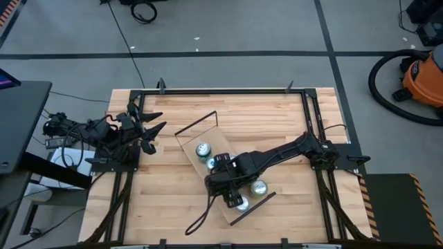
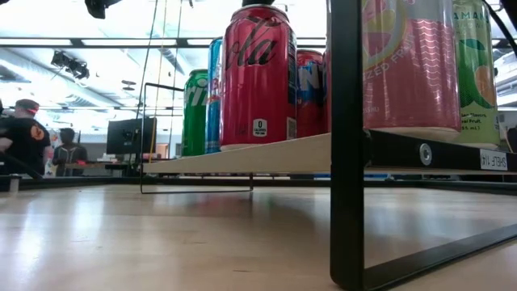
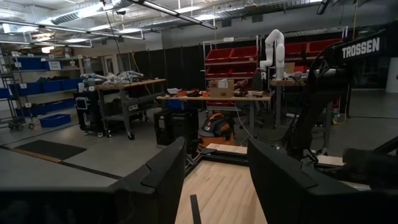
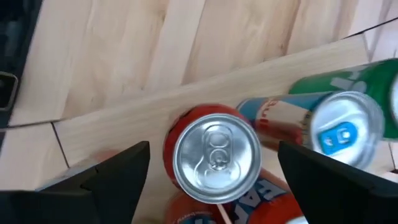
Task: Place canned beverage on shelf
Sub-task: Adjust the soda cans on the shelf
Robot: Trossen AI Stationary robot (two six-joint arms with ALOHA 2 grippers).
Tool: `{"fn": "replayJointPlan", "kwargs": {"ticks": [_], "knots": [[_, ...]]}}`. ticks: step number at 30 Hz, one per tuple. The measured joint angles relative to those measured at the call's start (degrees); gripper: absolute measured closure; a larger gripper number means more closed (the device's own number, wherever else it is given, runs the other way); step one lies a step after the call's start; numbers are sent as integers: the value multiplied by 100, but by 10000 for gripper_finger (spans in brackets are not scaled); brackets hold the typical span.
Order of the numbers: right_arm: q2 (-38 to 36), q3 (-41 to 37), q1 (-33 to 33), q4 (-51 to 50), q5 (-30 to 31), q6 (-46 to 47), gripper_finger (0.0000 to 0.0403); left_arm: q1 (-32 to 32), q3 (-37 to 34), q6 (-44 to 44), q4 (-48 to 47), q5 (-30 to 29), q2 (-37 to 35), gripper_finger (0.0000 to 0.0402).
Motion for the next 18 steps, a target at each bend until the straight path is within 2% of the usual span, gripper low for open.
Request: {"fn": "replayJointPlan", "kwargs": {"ticks": [8,18], "knots": [[-197,35,-92,-677,107,584,37,-1,0,-1,-3,-1,-1,219],[-378,39,117,-737,148,913,37,-1,0,-1,-16,0,1,219]]}}
